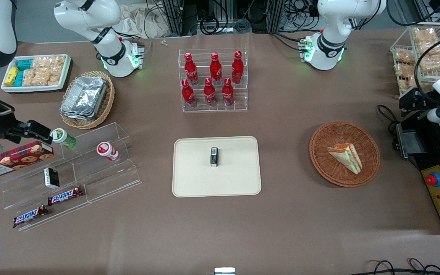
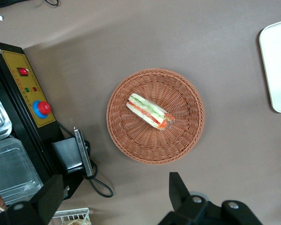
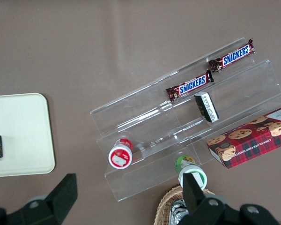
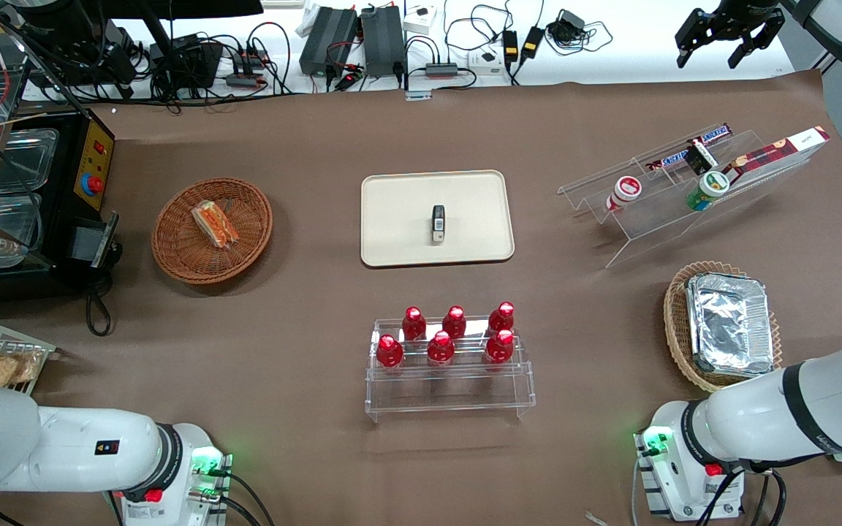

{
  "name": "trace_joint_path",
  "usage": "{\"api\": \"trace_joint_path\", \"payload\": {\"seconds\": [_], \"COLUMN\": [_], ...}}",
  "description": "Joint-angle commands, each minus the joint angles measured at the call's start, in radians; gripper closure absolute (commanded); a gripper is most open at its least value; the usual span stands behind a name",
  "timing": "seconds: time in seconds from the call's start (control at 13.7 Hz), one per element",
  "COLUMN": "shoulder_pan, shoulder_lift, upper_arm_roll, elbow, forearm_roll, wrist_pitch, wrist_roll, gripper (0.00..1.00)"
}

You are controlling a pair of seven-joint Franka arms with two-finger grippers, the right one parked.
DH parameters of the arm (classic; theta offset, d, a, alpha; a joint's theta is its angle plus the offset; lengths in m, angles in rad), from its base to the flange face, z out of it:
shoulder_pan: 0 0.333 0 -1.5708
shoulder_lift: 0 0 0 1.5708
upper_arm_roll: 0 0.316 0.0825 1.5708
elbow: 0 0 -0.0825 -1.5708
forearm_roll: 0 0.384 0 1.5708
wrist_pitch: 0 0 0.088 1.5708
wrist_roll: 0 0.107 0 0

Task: Place sandwich from basket to tray
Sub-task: 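Move the left gripper over the wrapped sandwich in the wicker basket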

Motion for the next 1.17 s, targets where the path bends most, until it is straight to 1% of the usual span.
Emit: {"api": "trace_joint_path", "payload": {"seconds": [0.0,0.15,0.22,0.36,0.66,0.8,0.95,1.09], "shoulder_pan": [-0.004,-0.006,-0.009,-0.009,-0.010,-0.012,-0.014,-0.012], "shoulder_lift": [0.027,0.055,0.069,0.086,0.041,0.040,0.049,0.063], "upper_arm_roll": [-0.005,-0.006,-0.008,-0.052,-0.055,-0.055,-0.060,-0.075], "elbow": [0.039,0.079,0.087,0.062,-0.175,-0.309,-0.402,-0.493], "forearm_roll": [-0.013,-0.016,-0.027,-0.028,-0.042,-0.039,-0.036,-0.036], "wrist_pitch": [-0.025,-0.025,-0.023,0.003,0.214,0.344,0.489,0.616], "wrist_roll": [-0.023,-0.101,-0.171,-0.381,-0.827,-0.935,-1.102,-1.208], "gripper": [0.00,0.00,0.00,0.00,0.00,0.00,0.00,0.00]}}
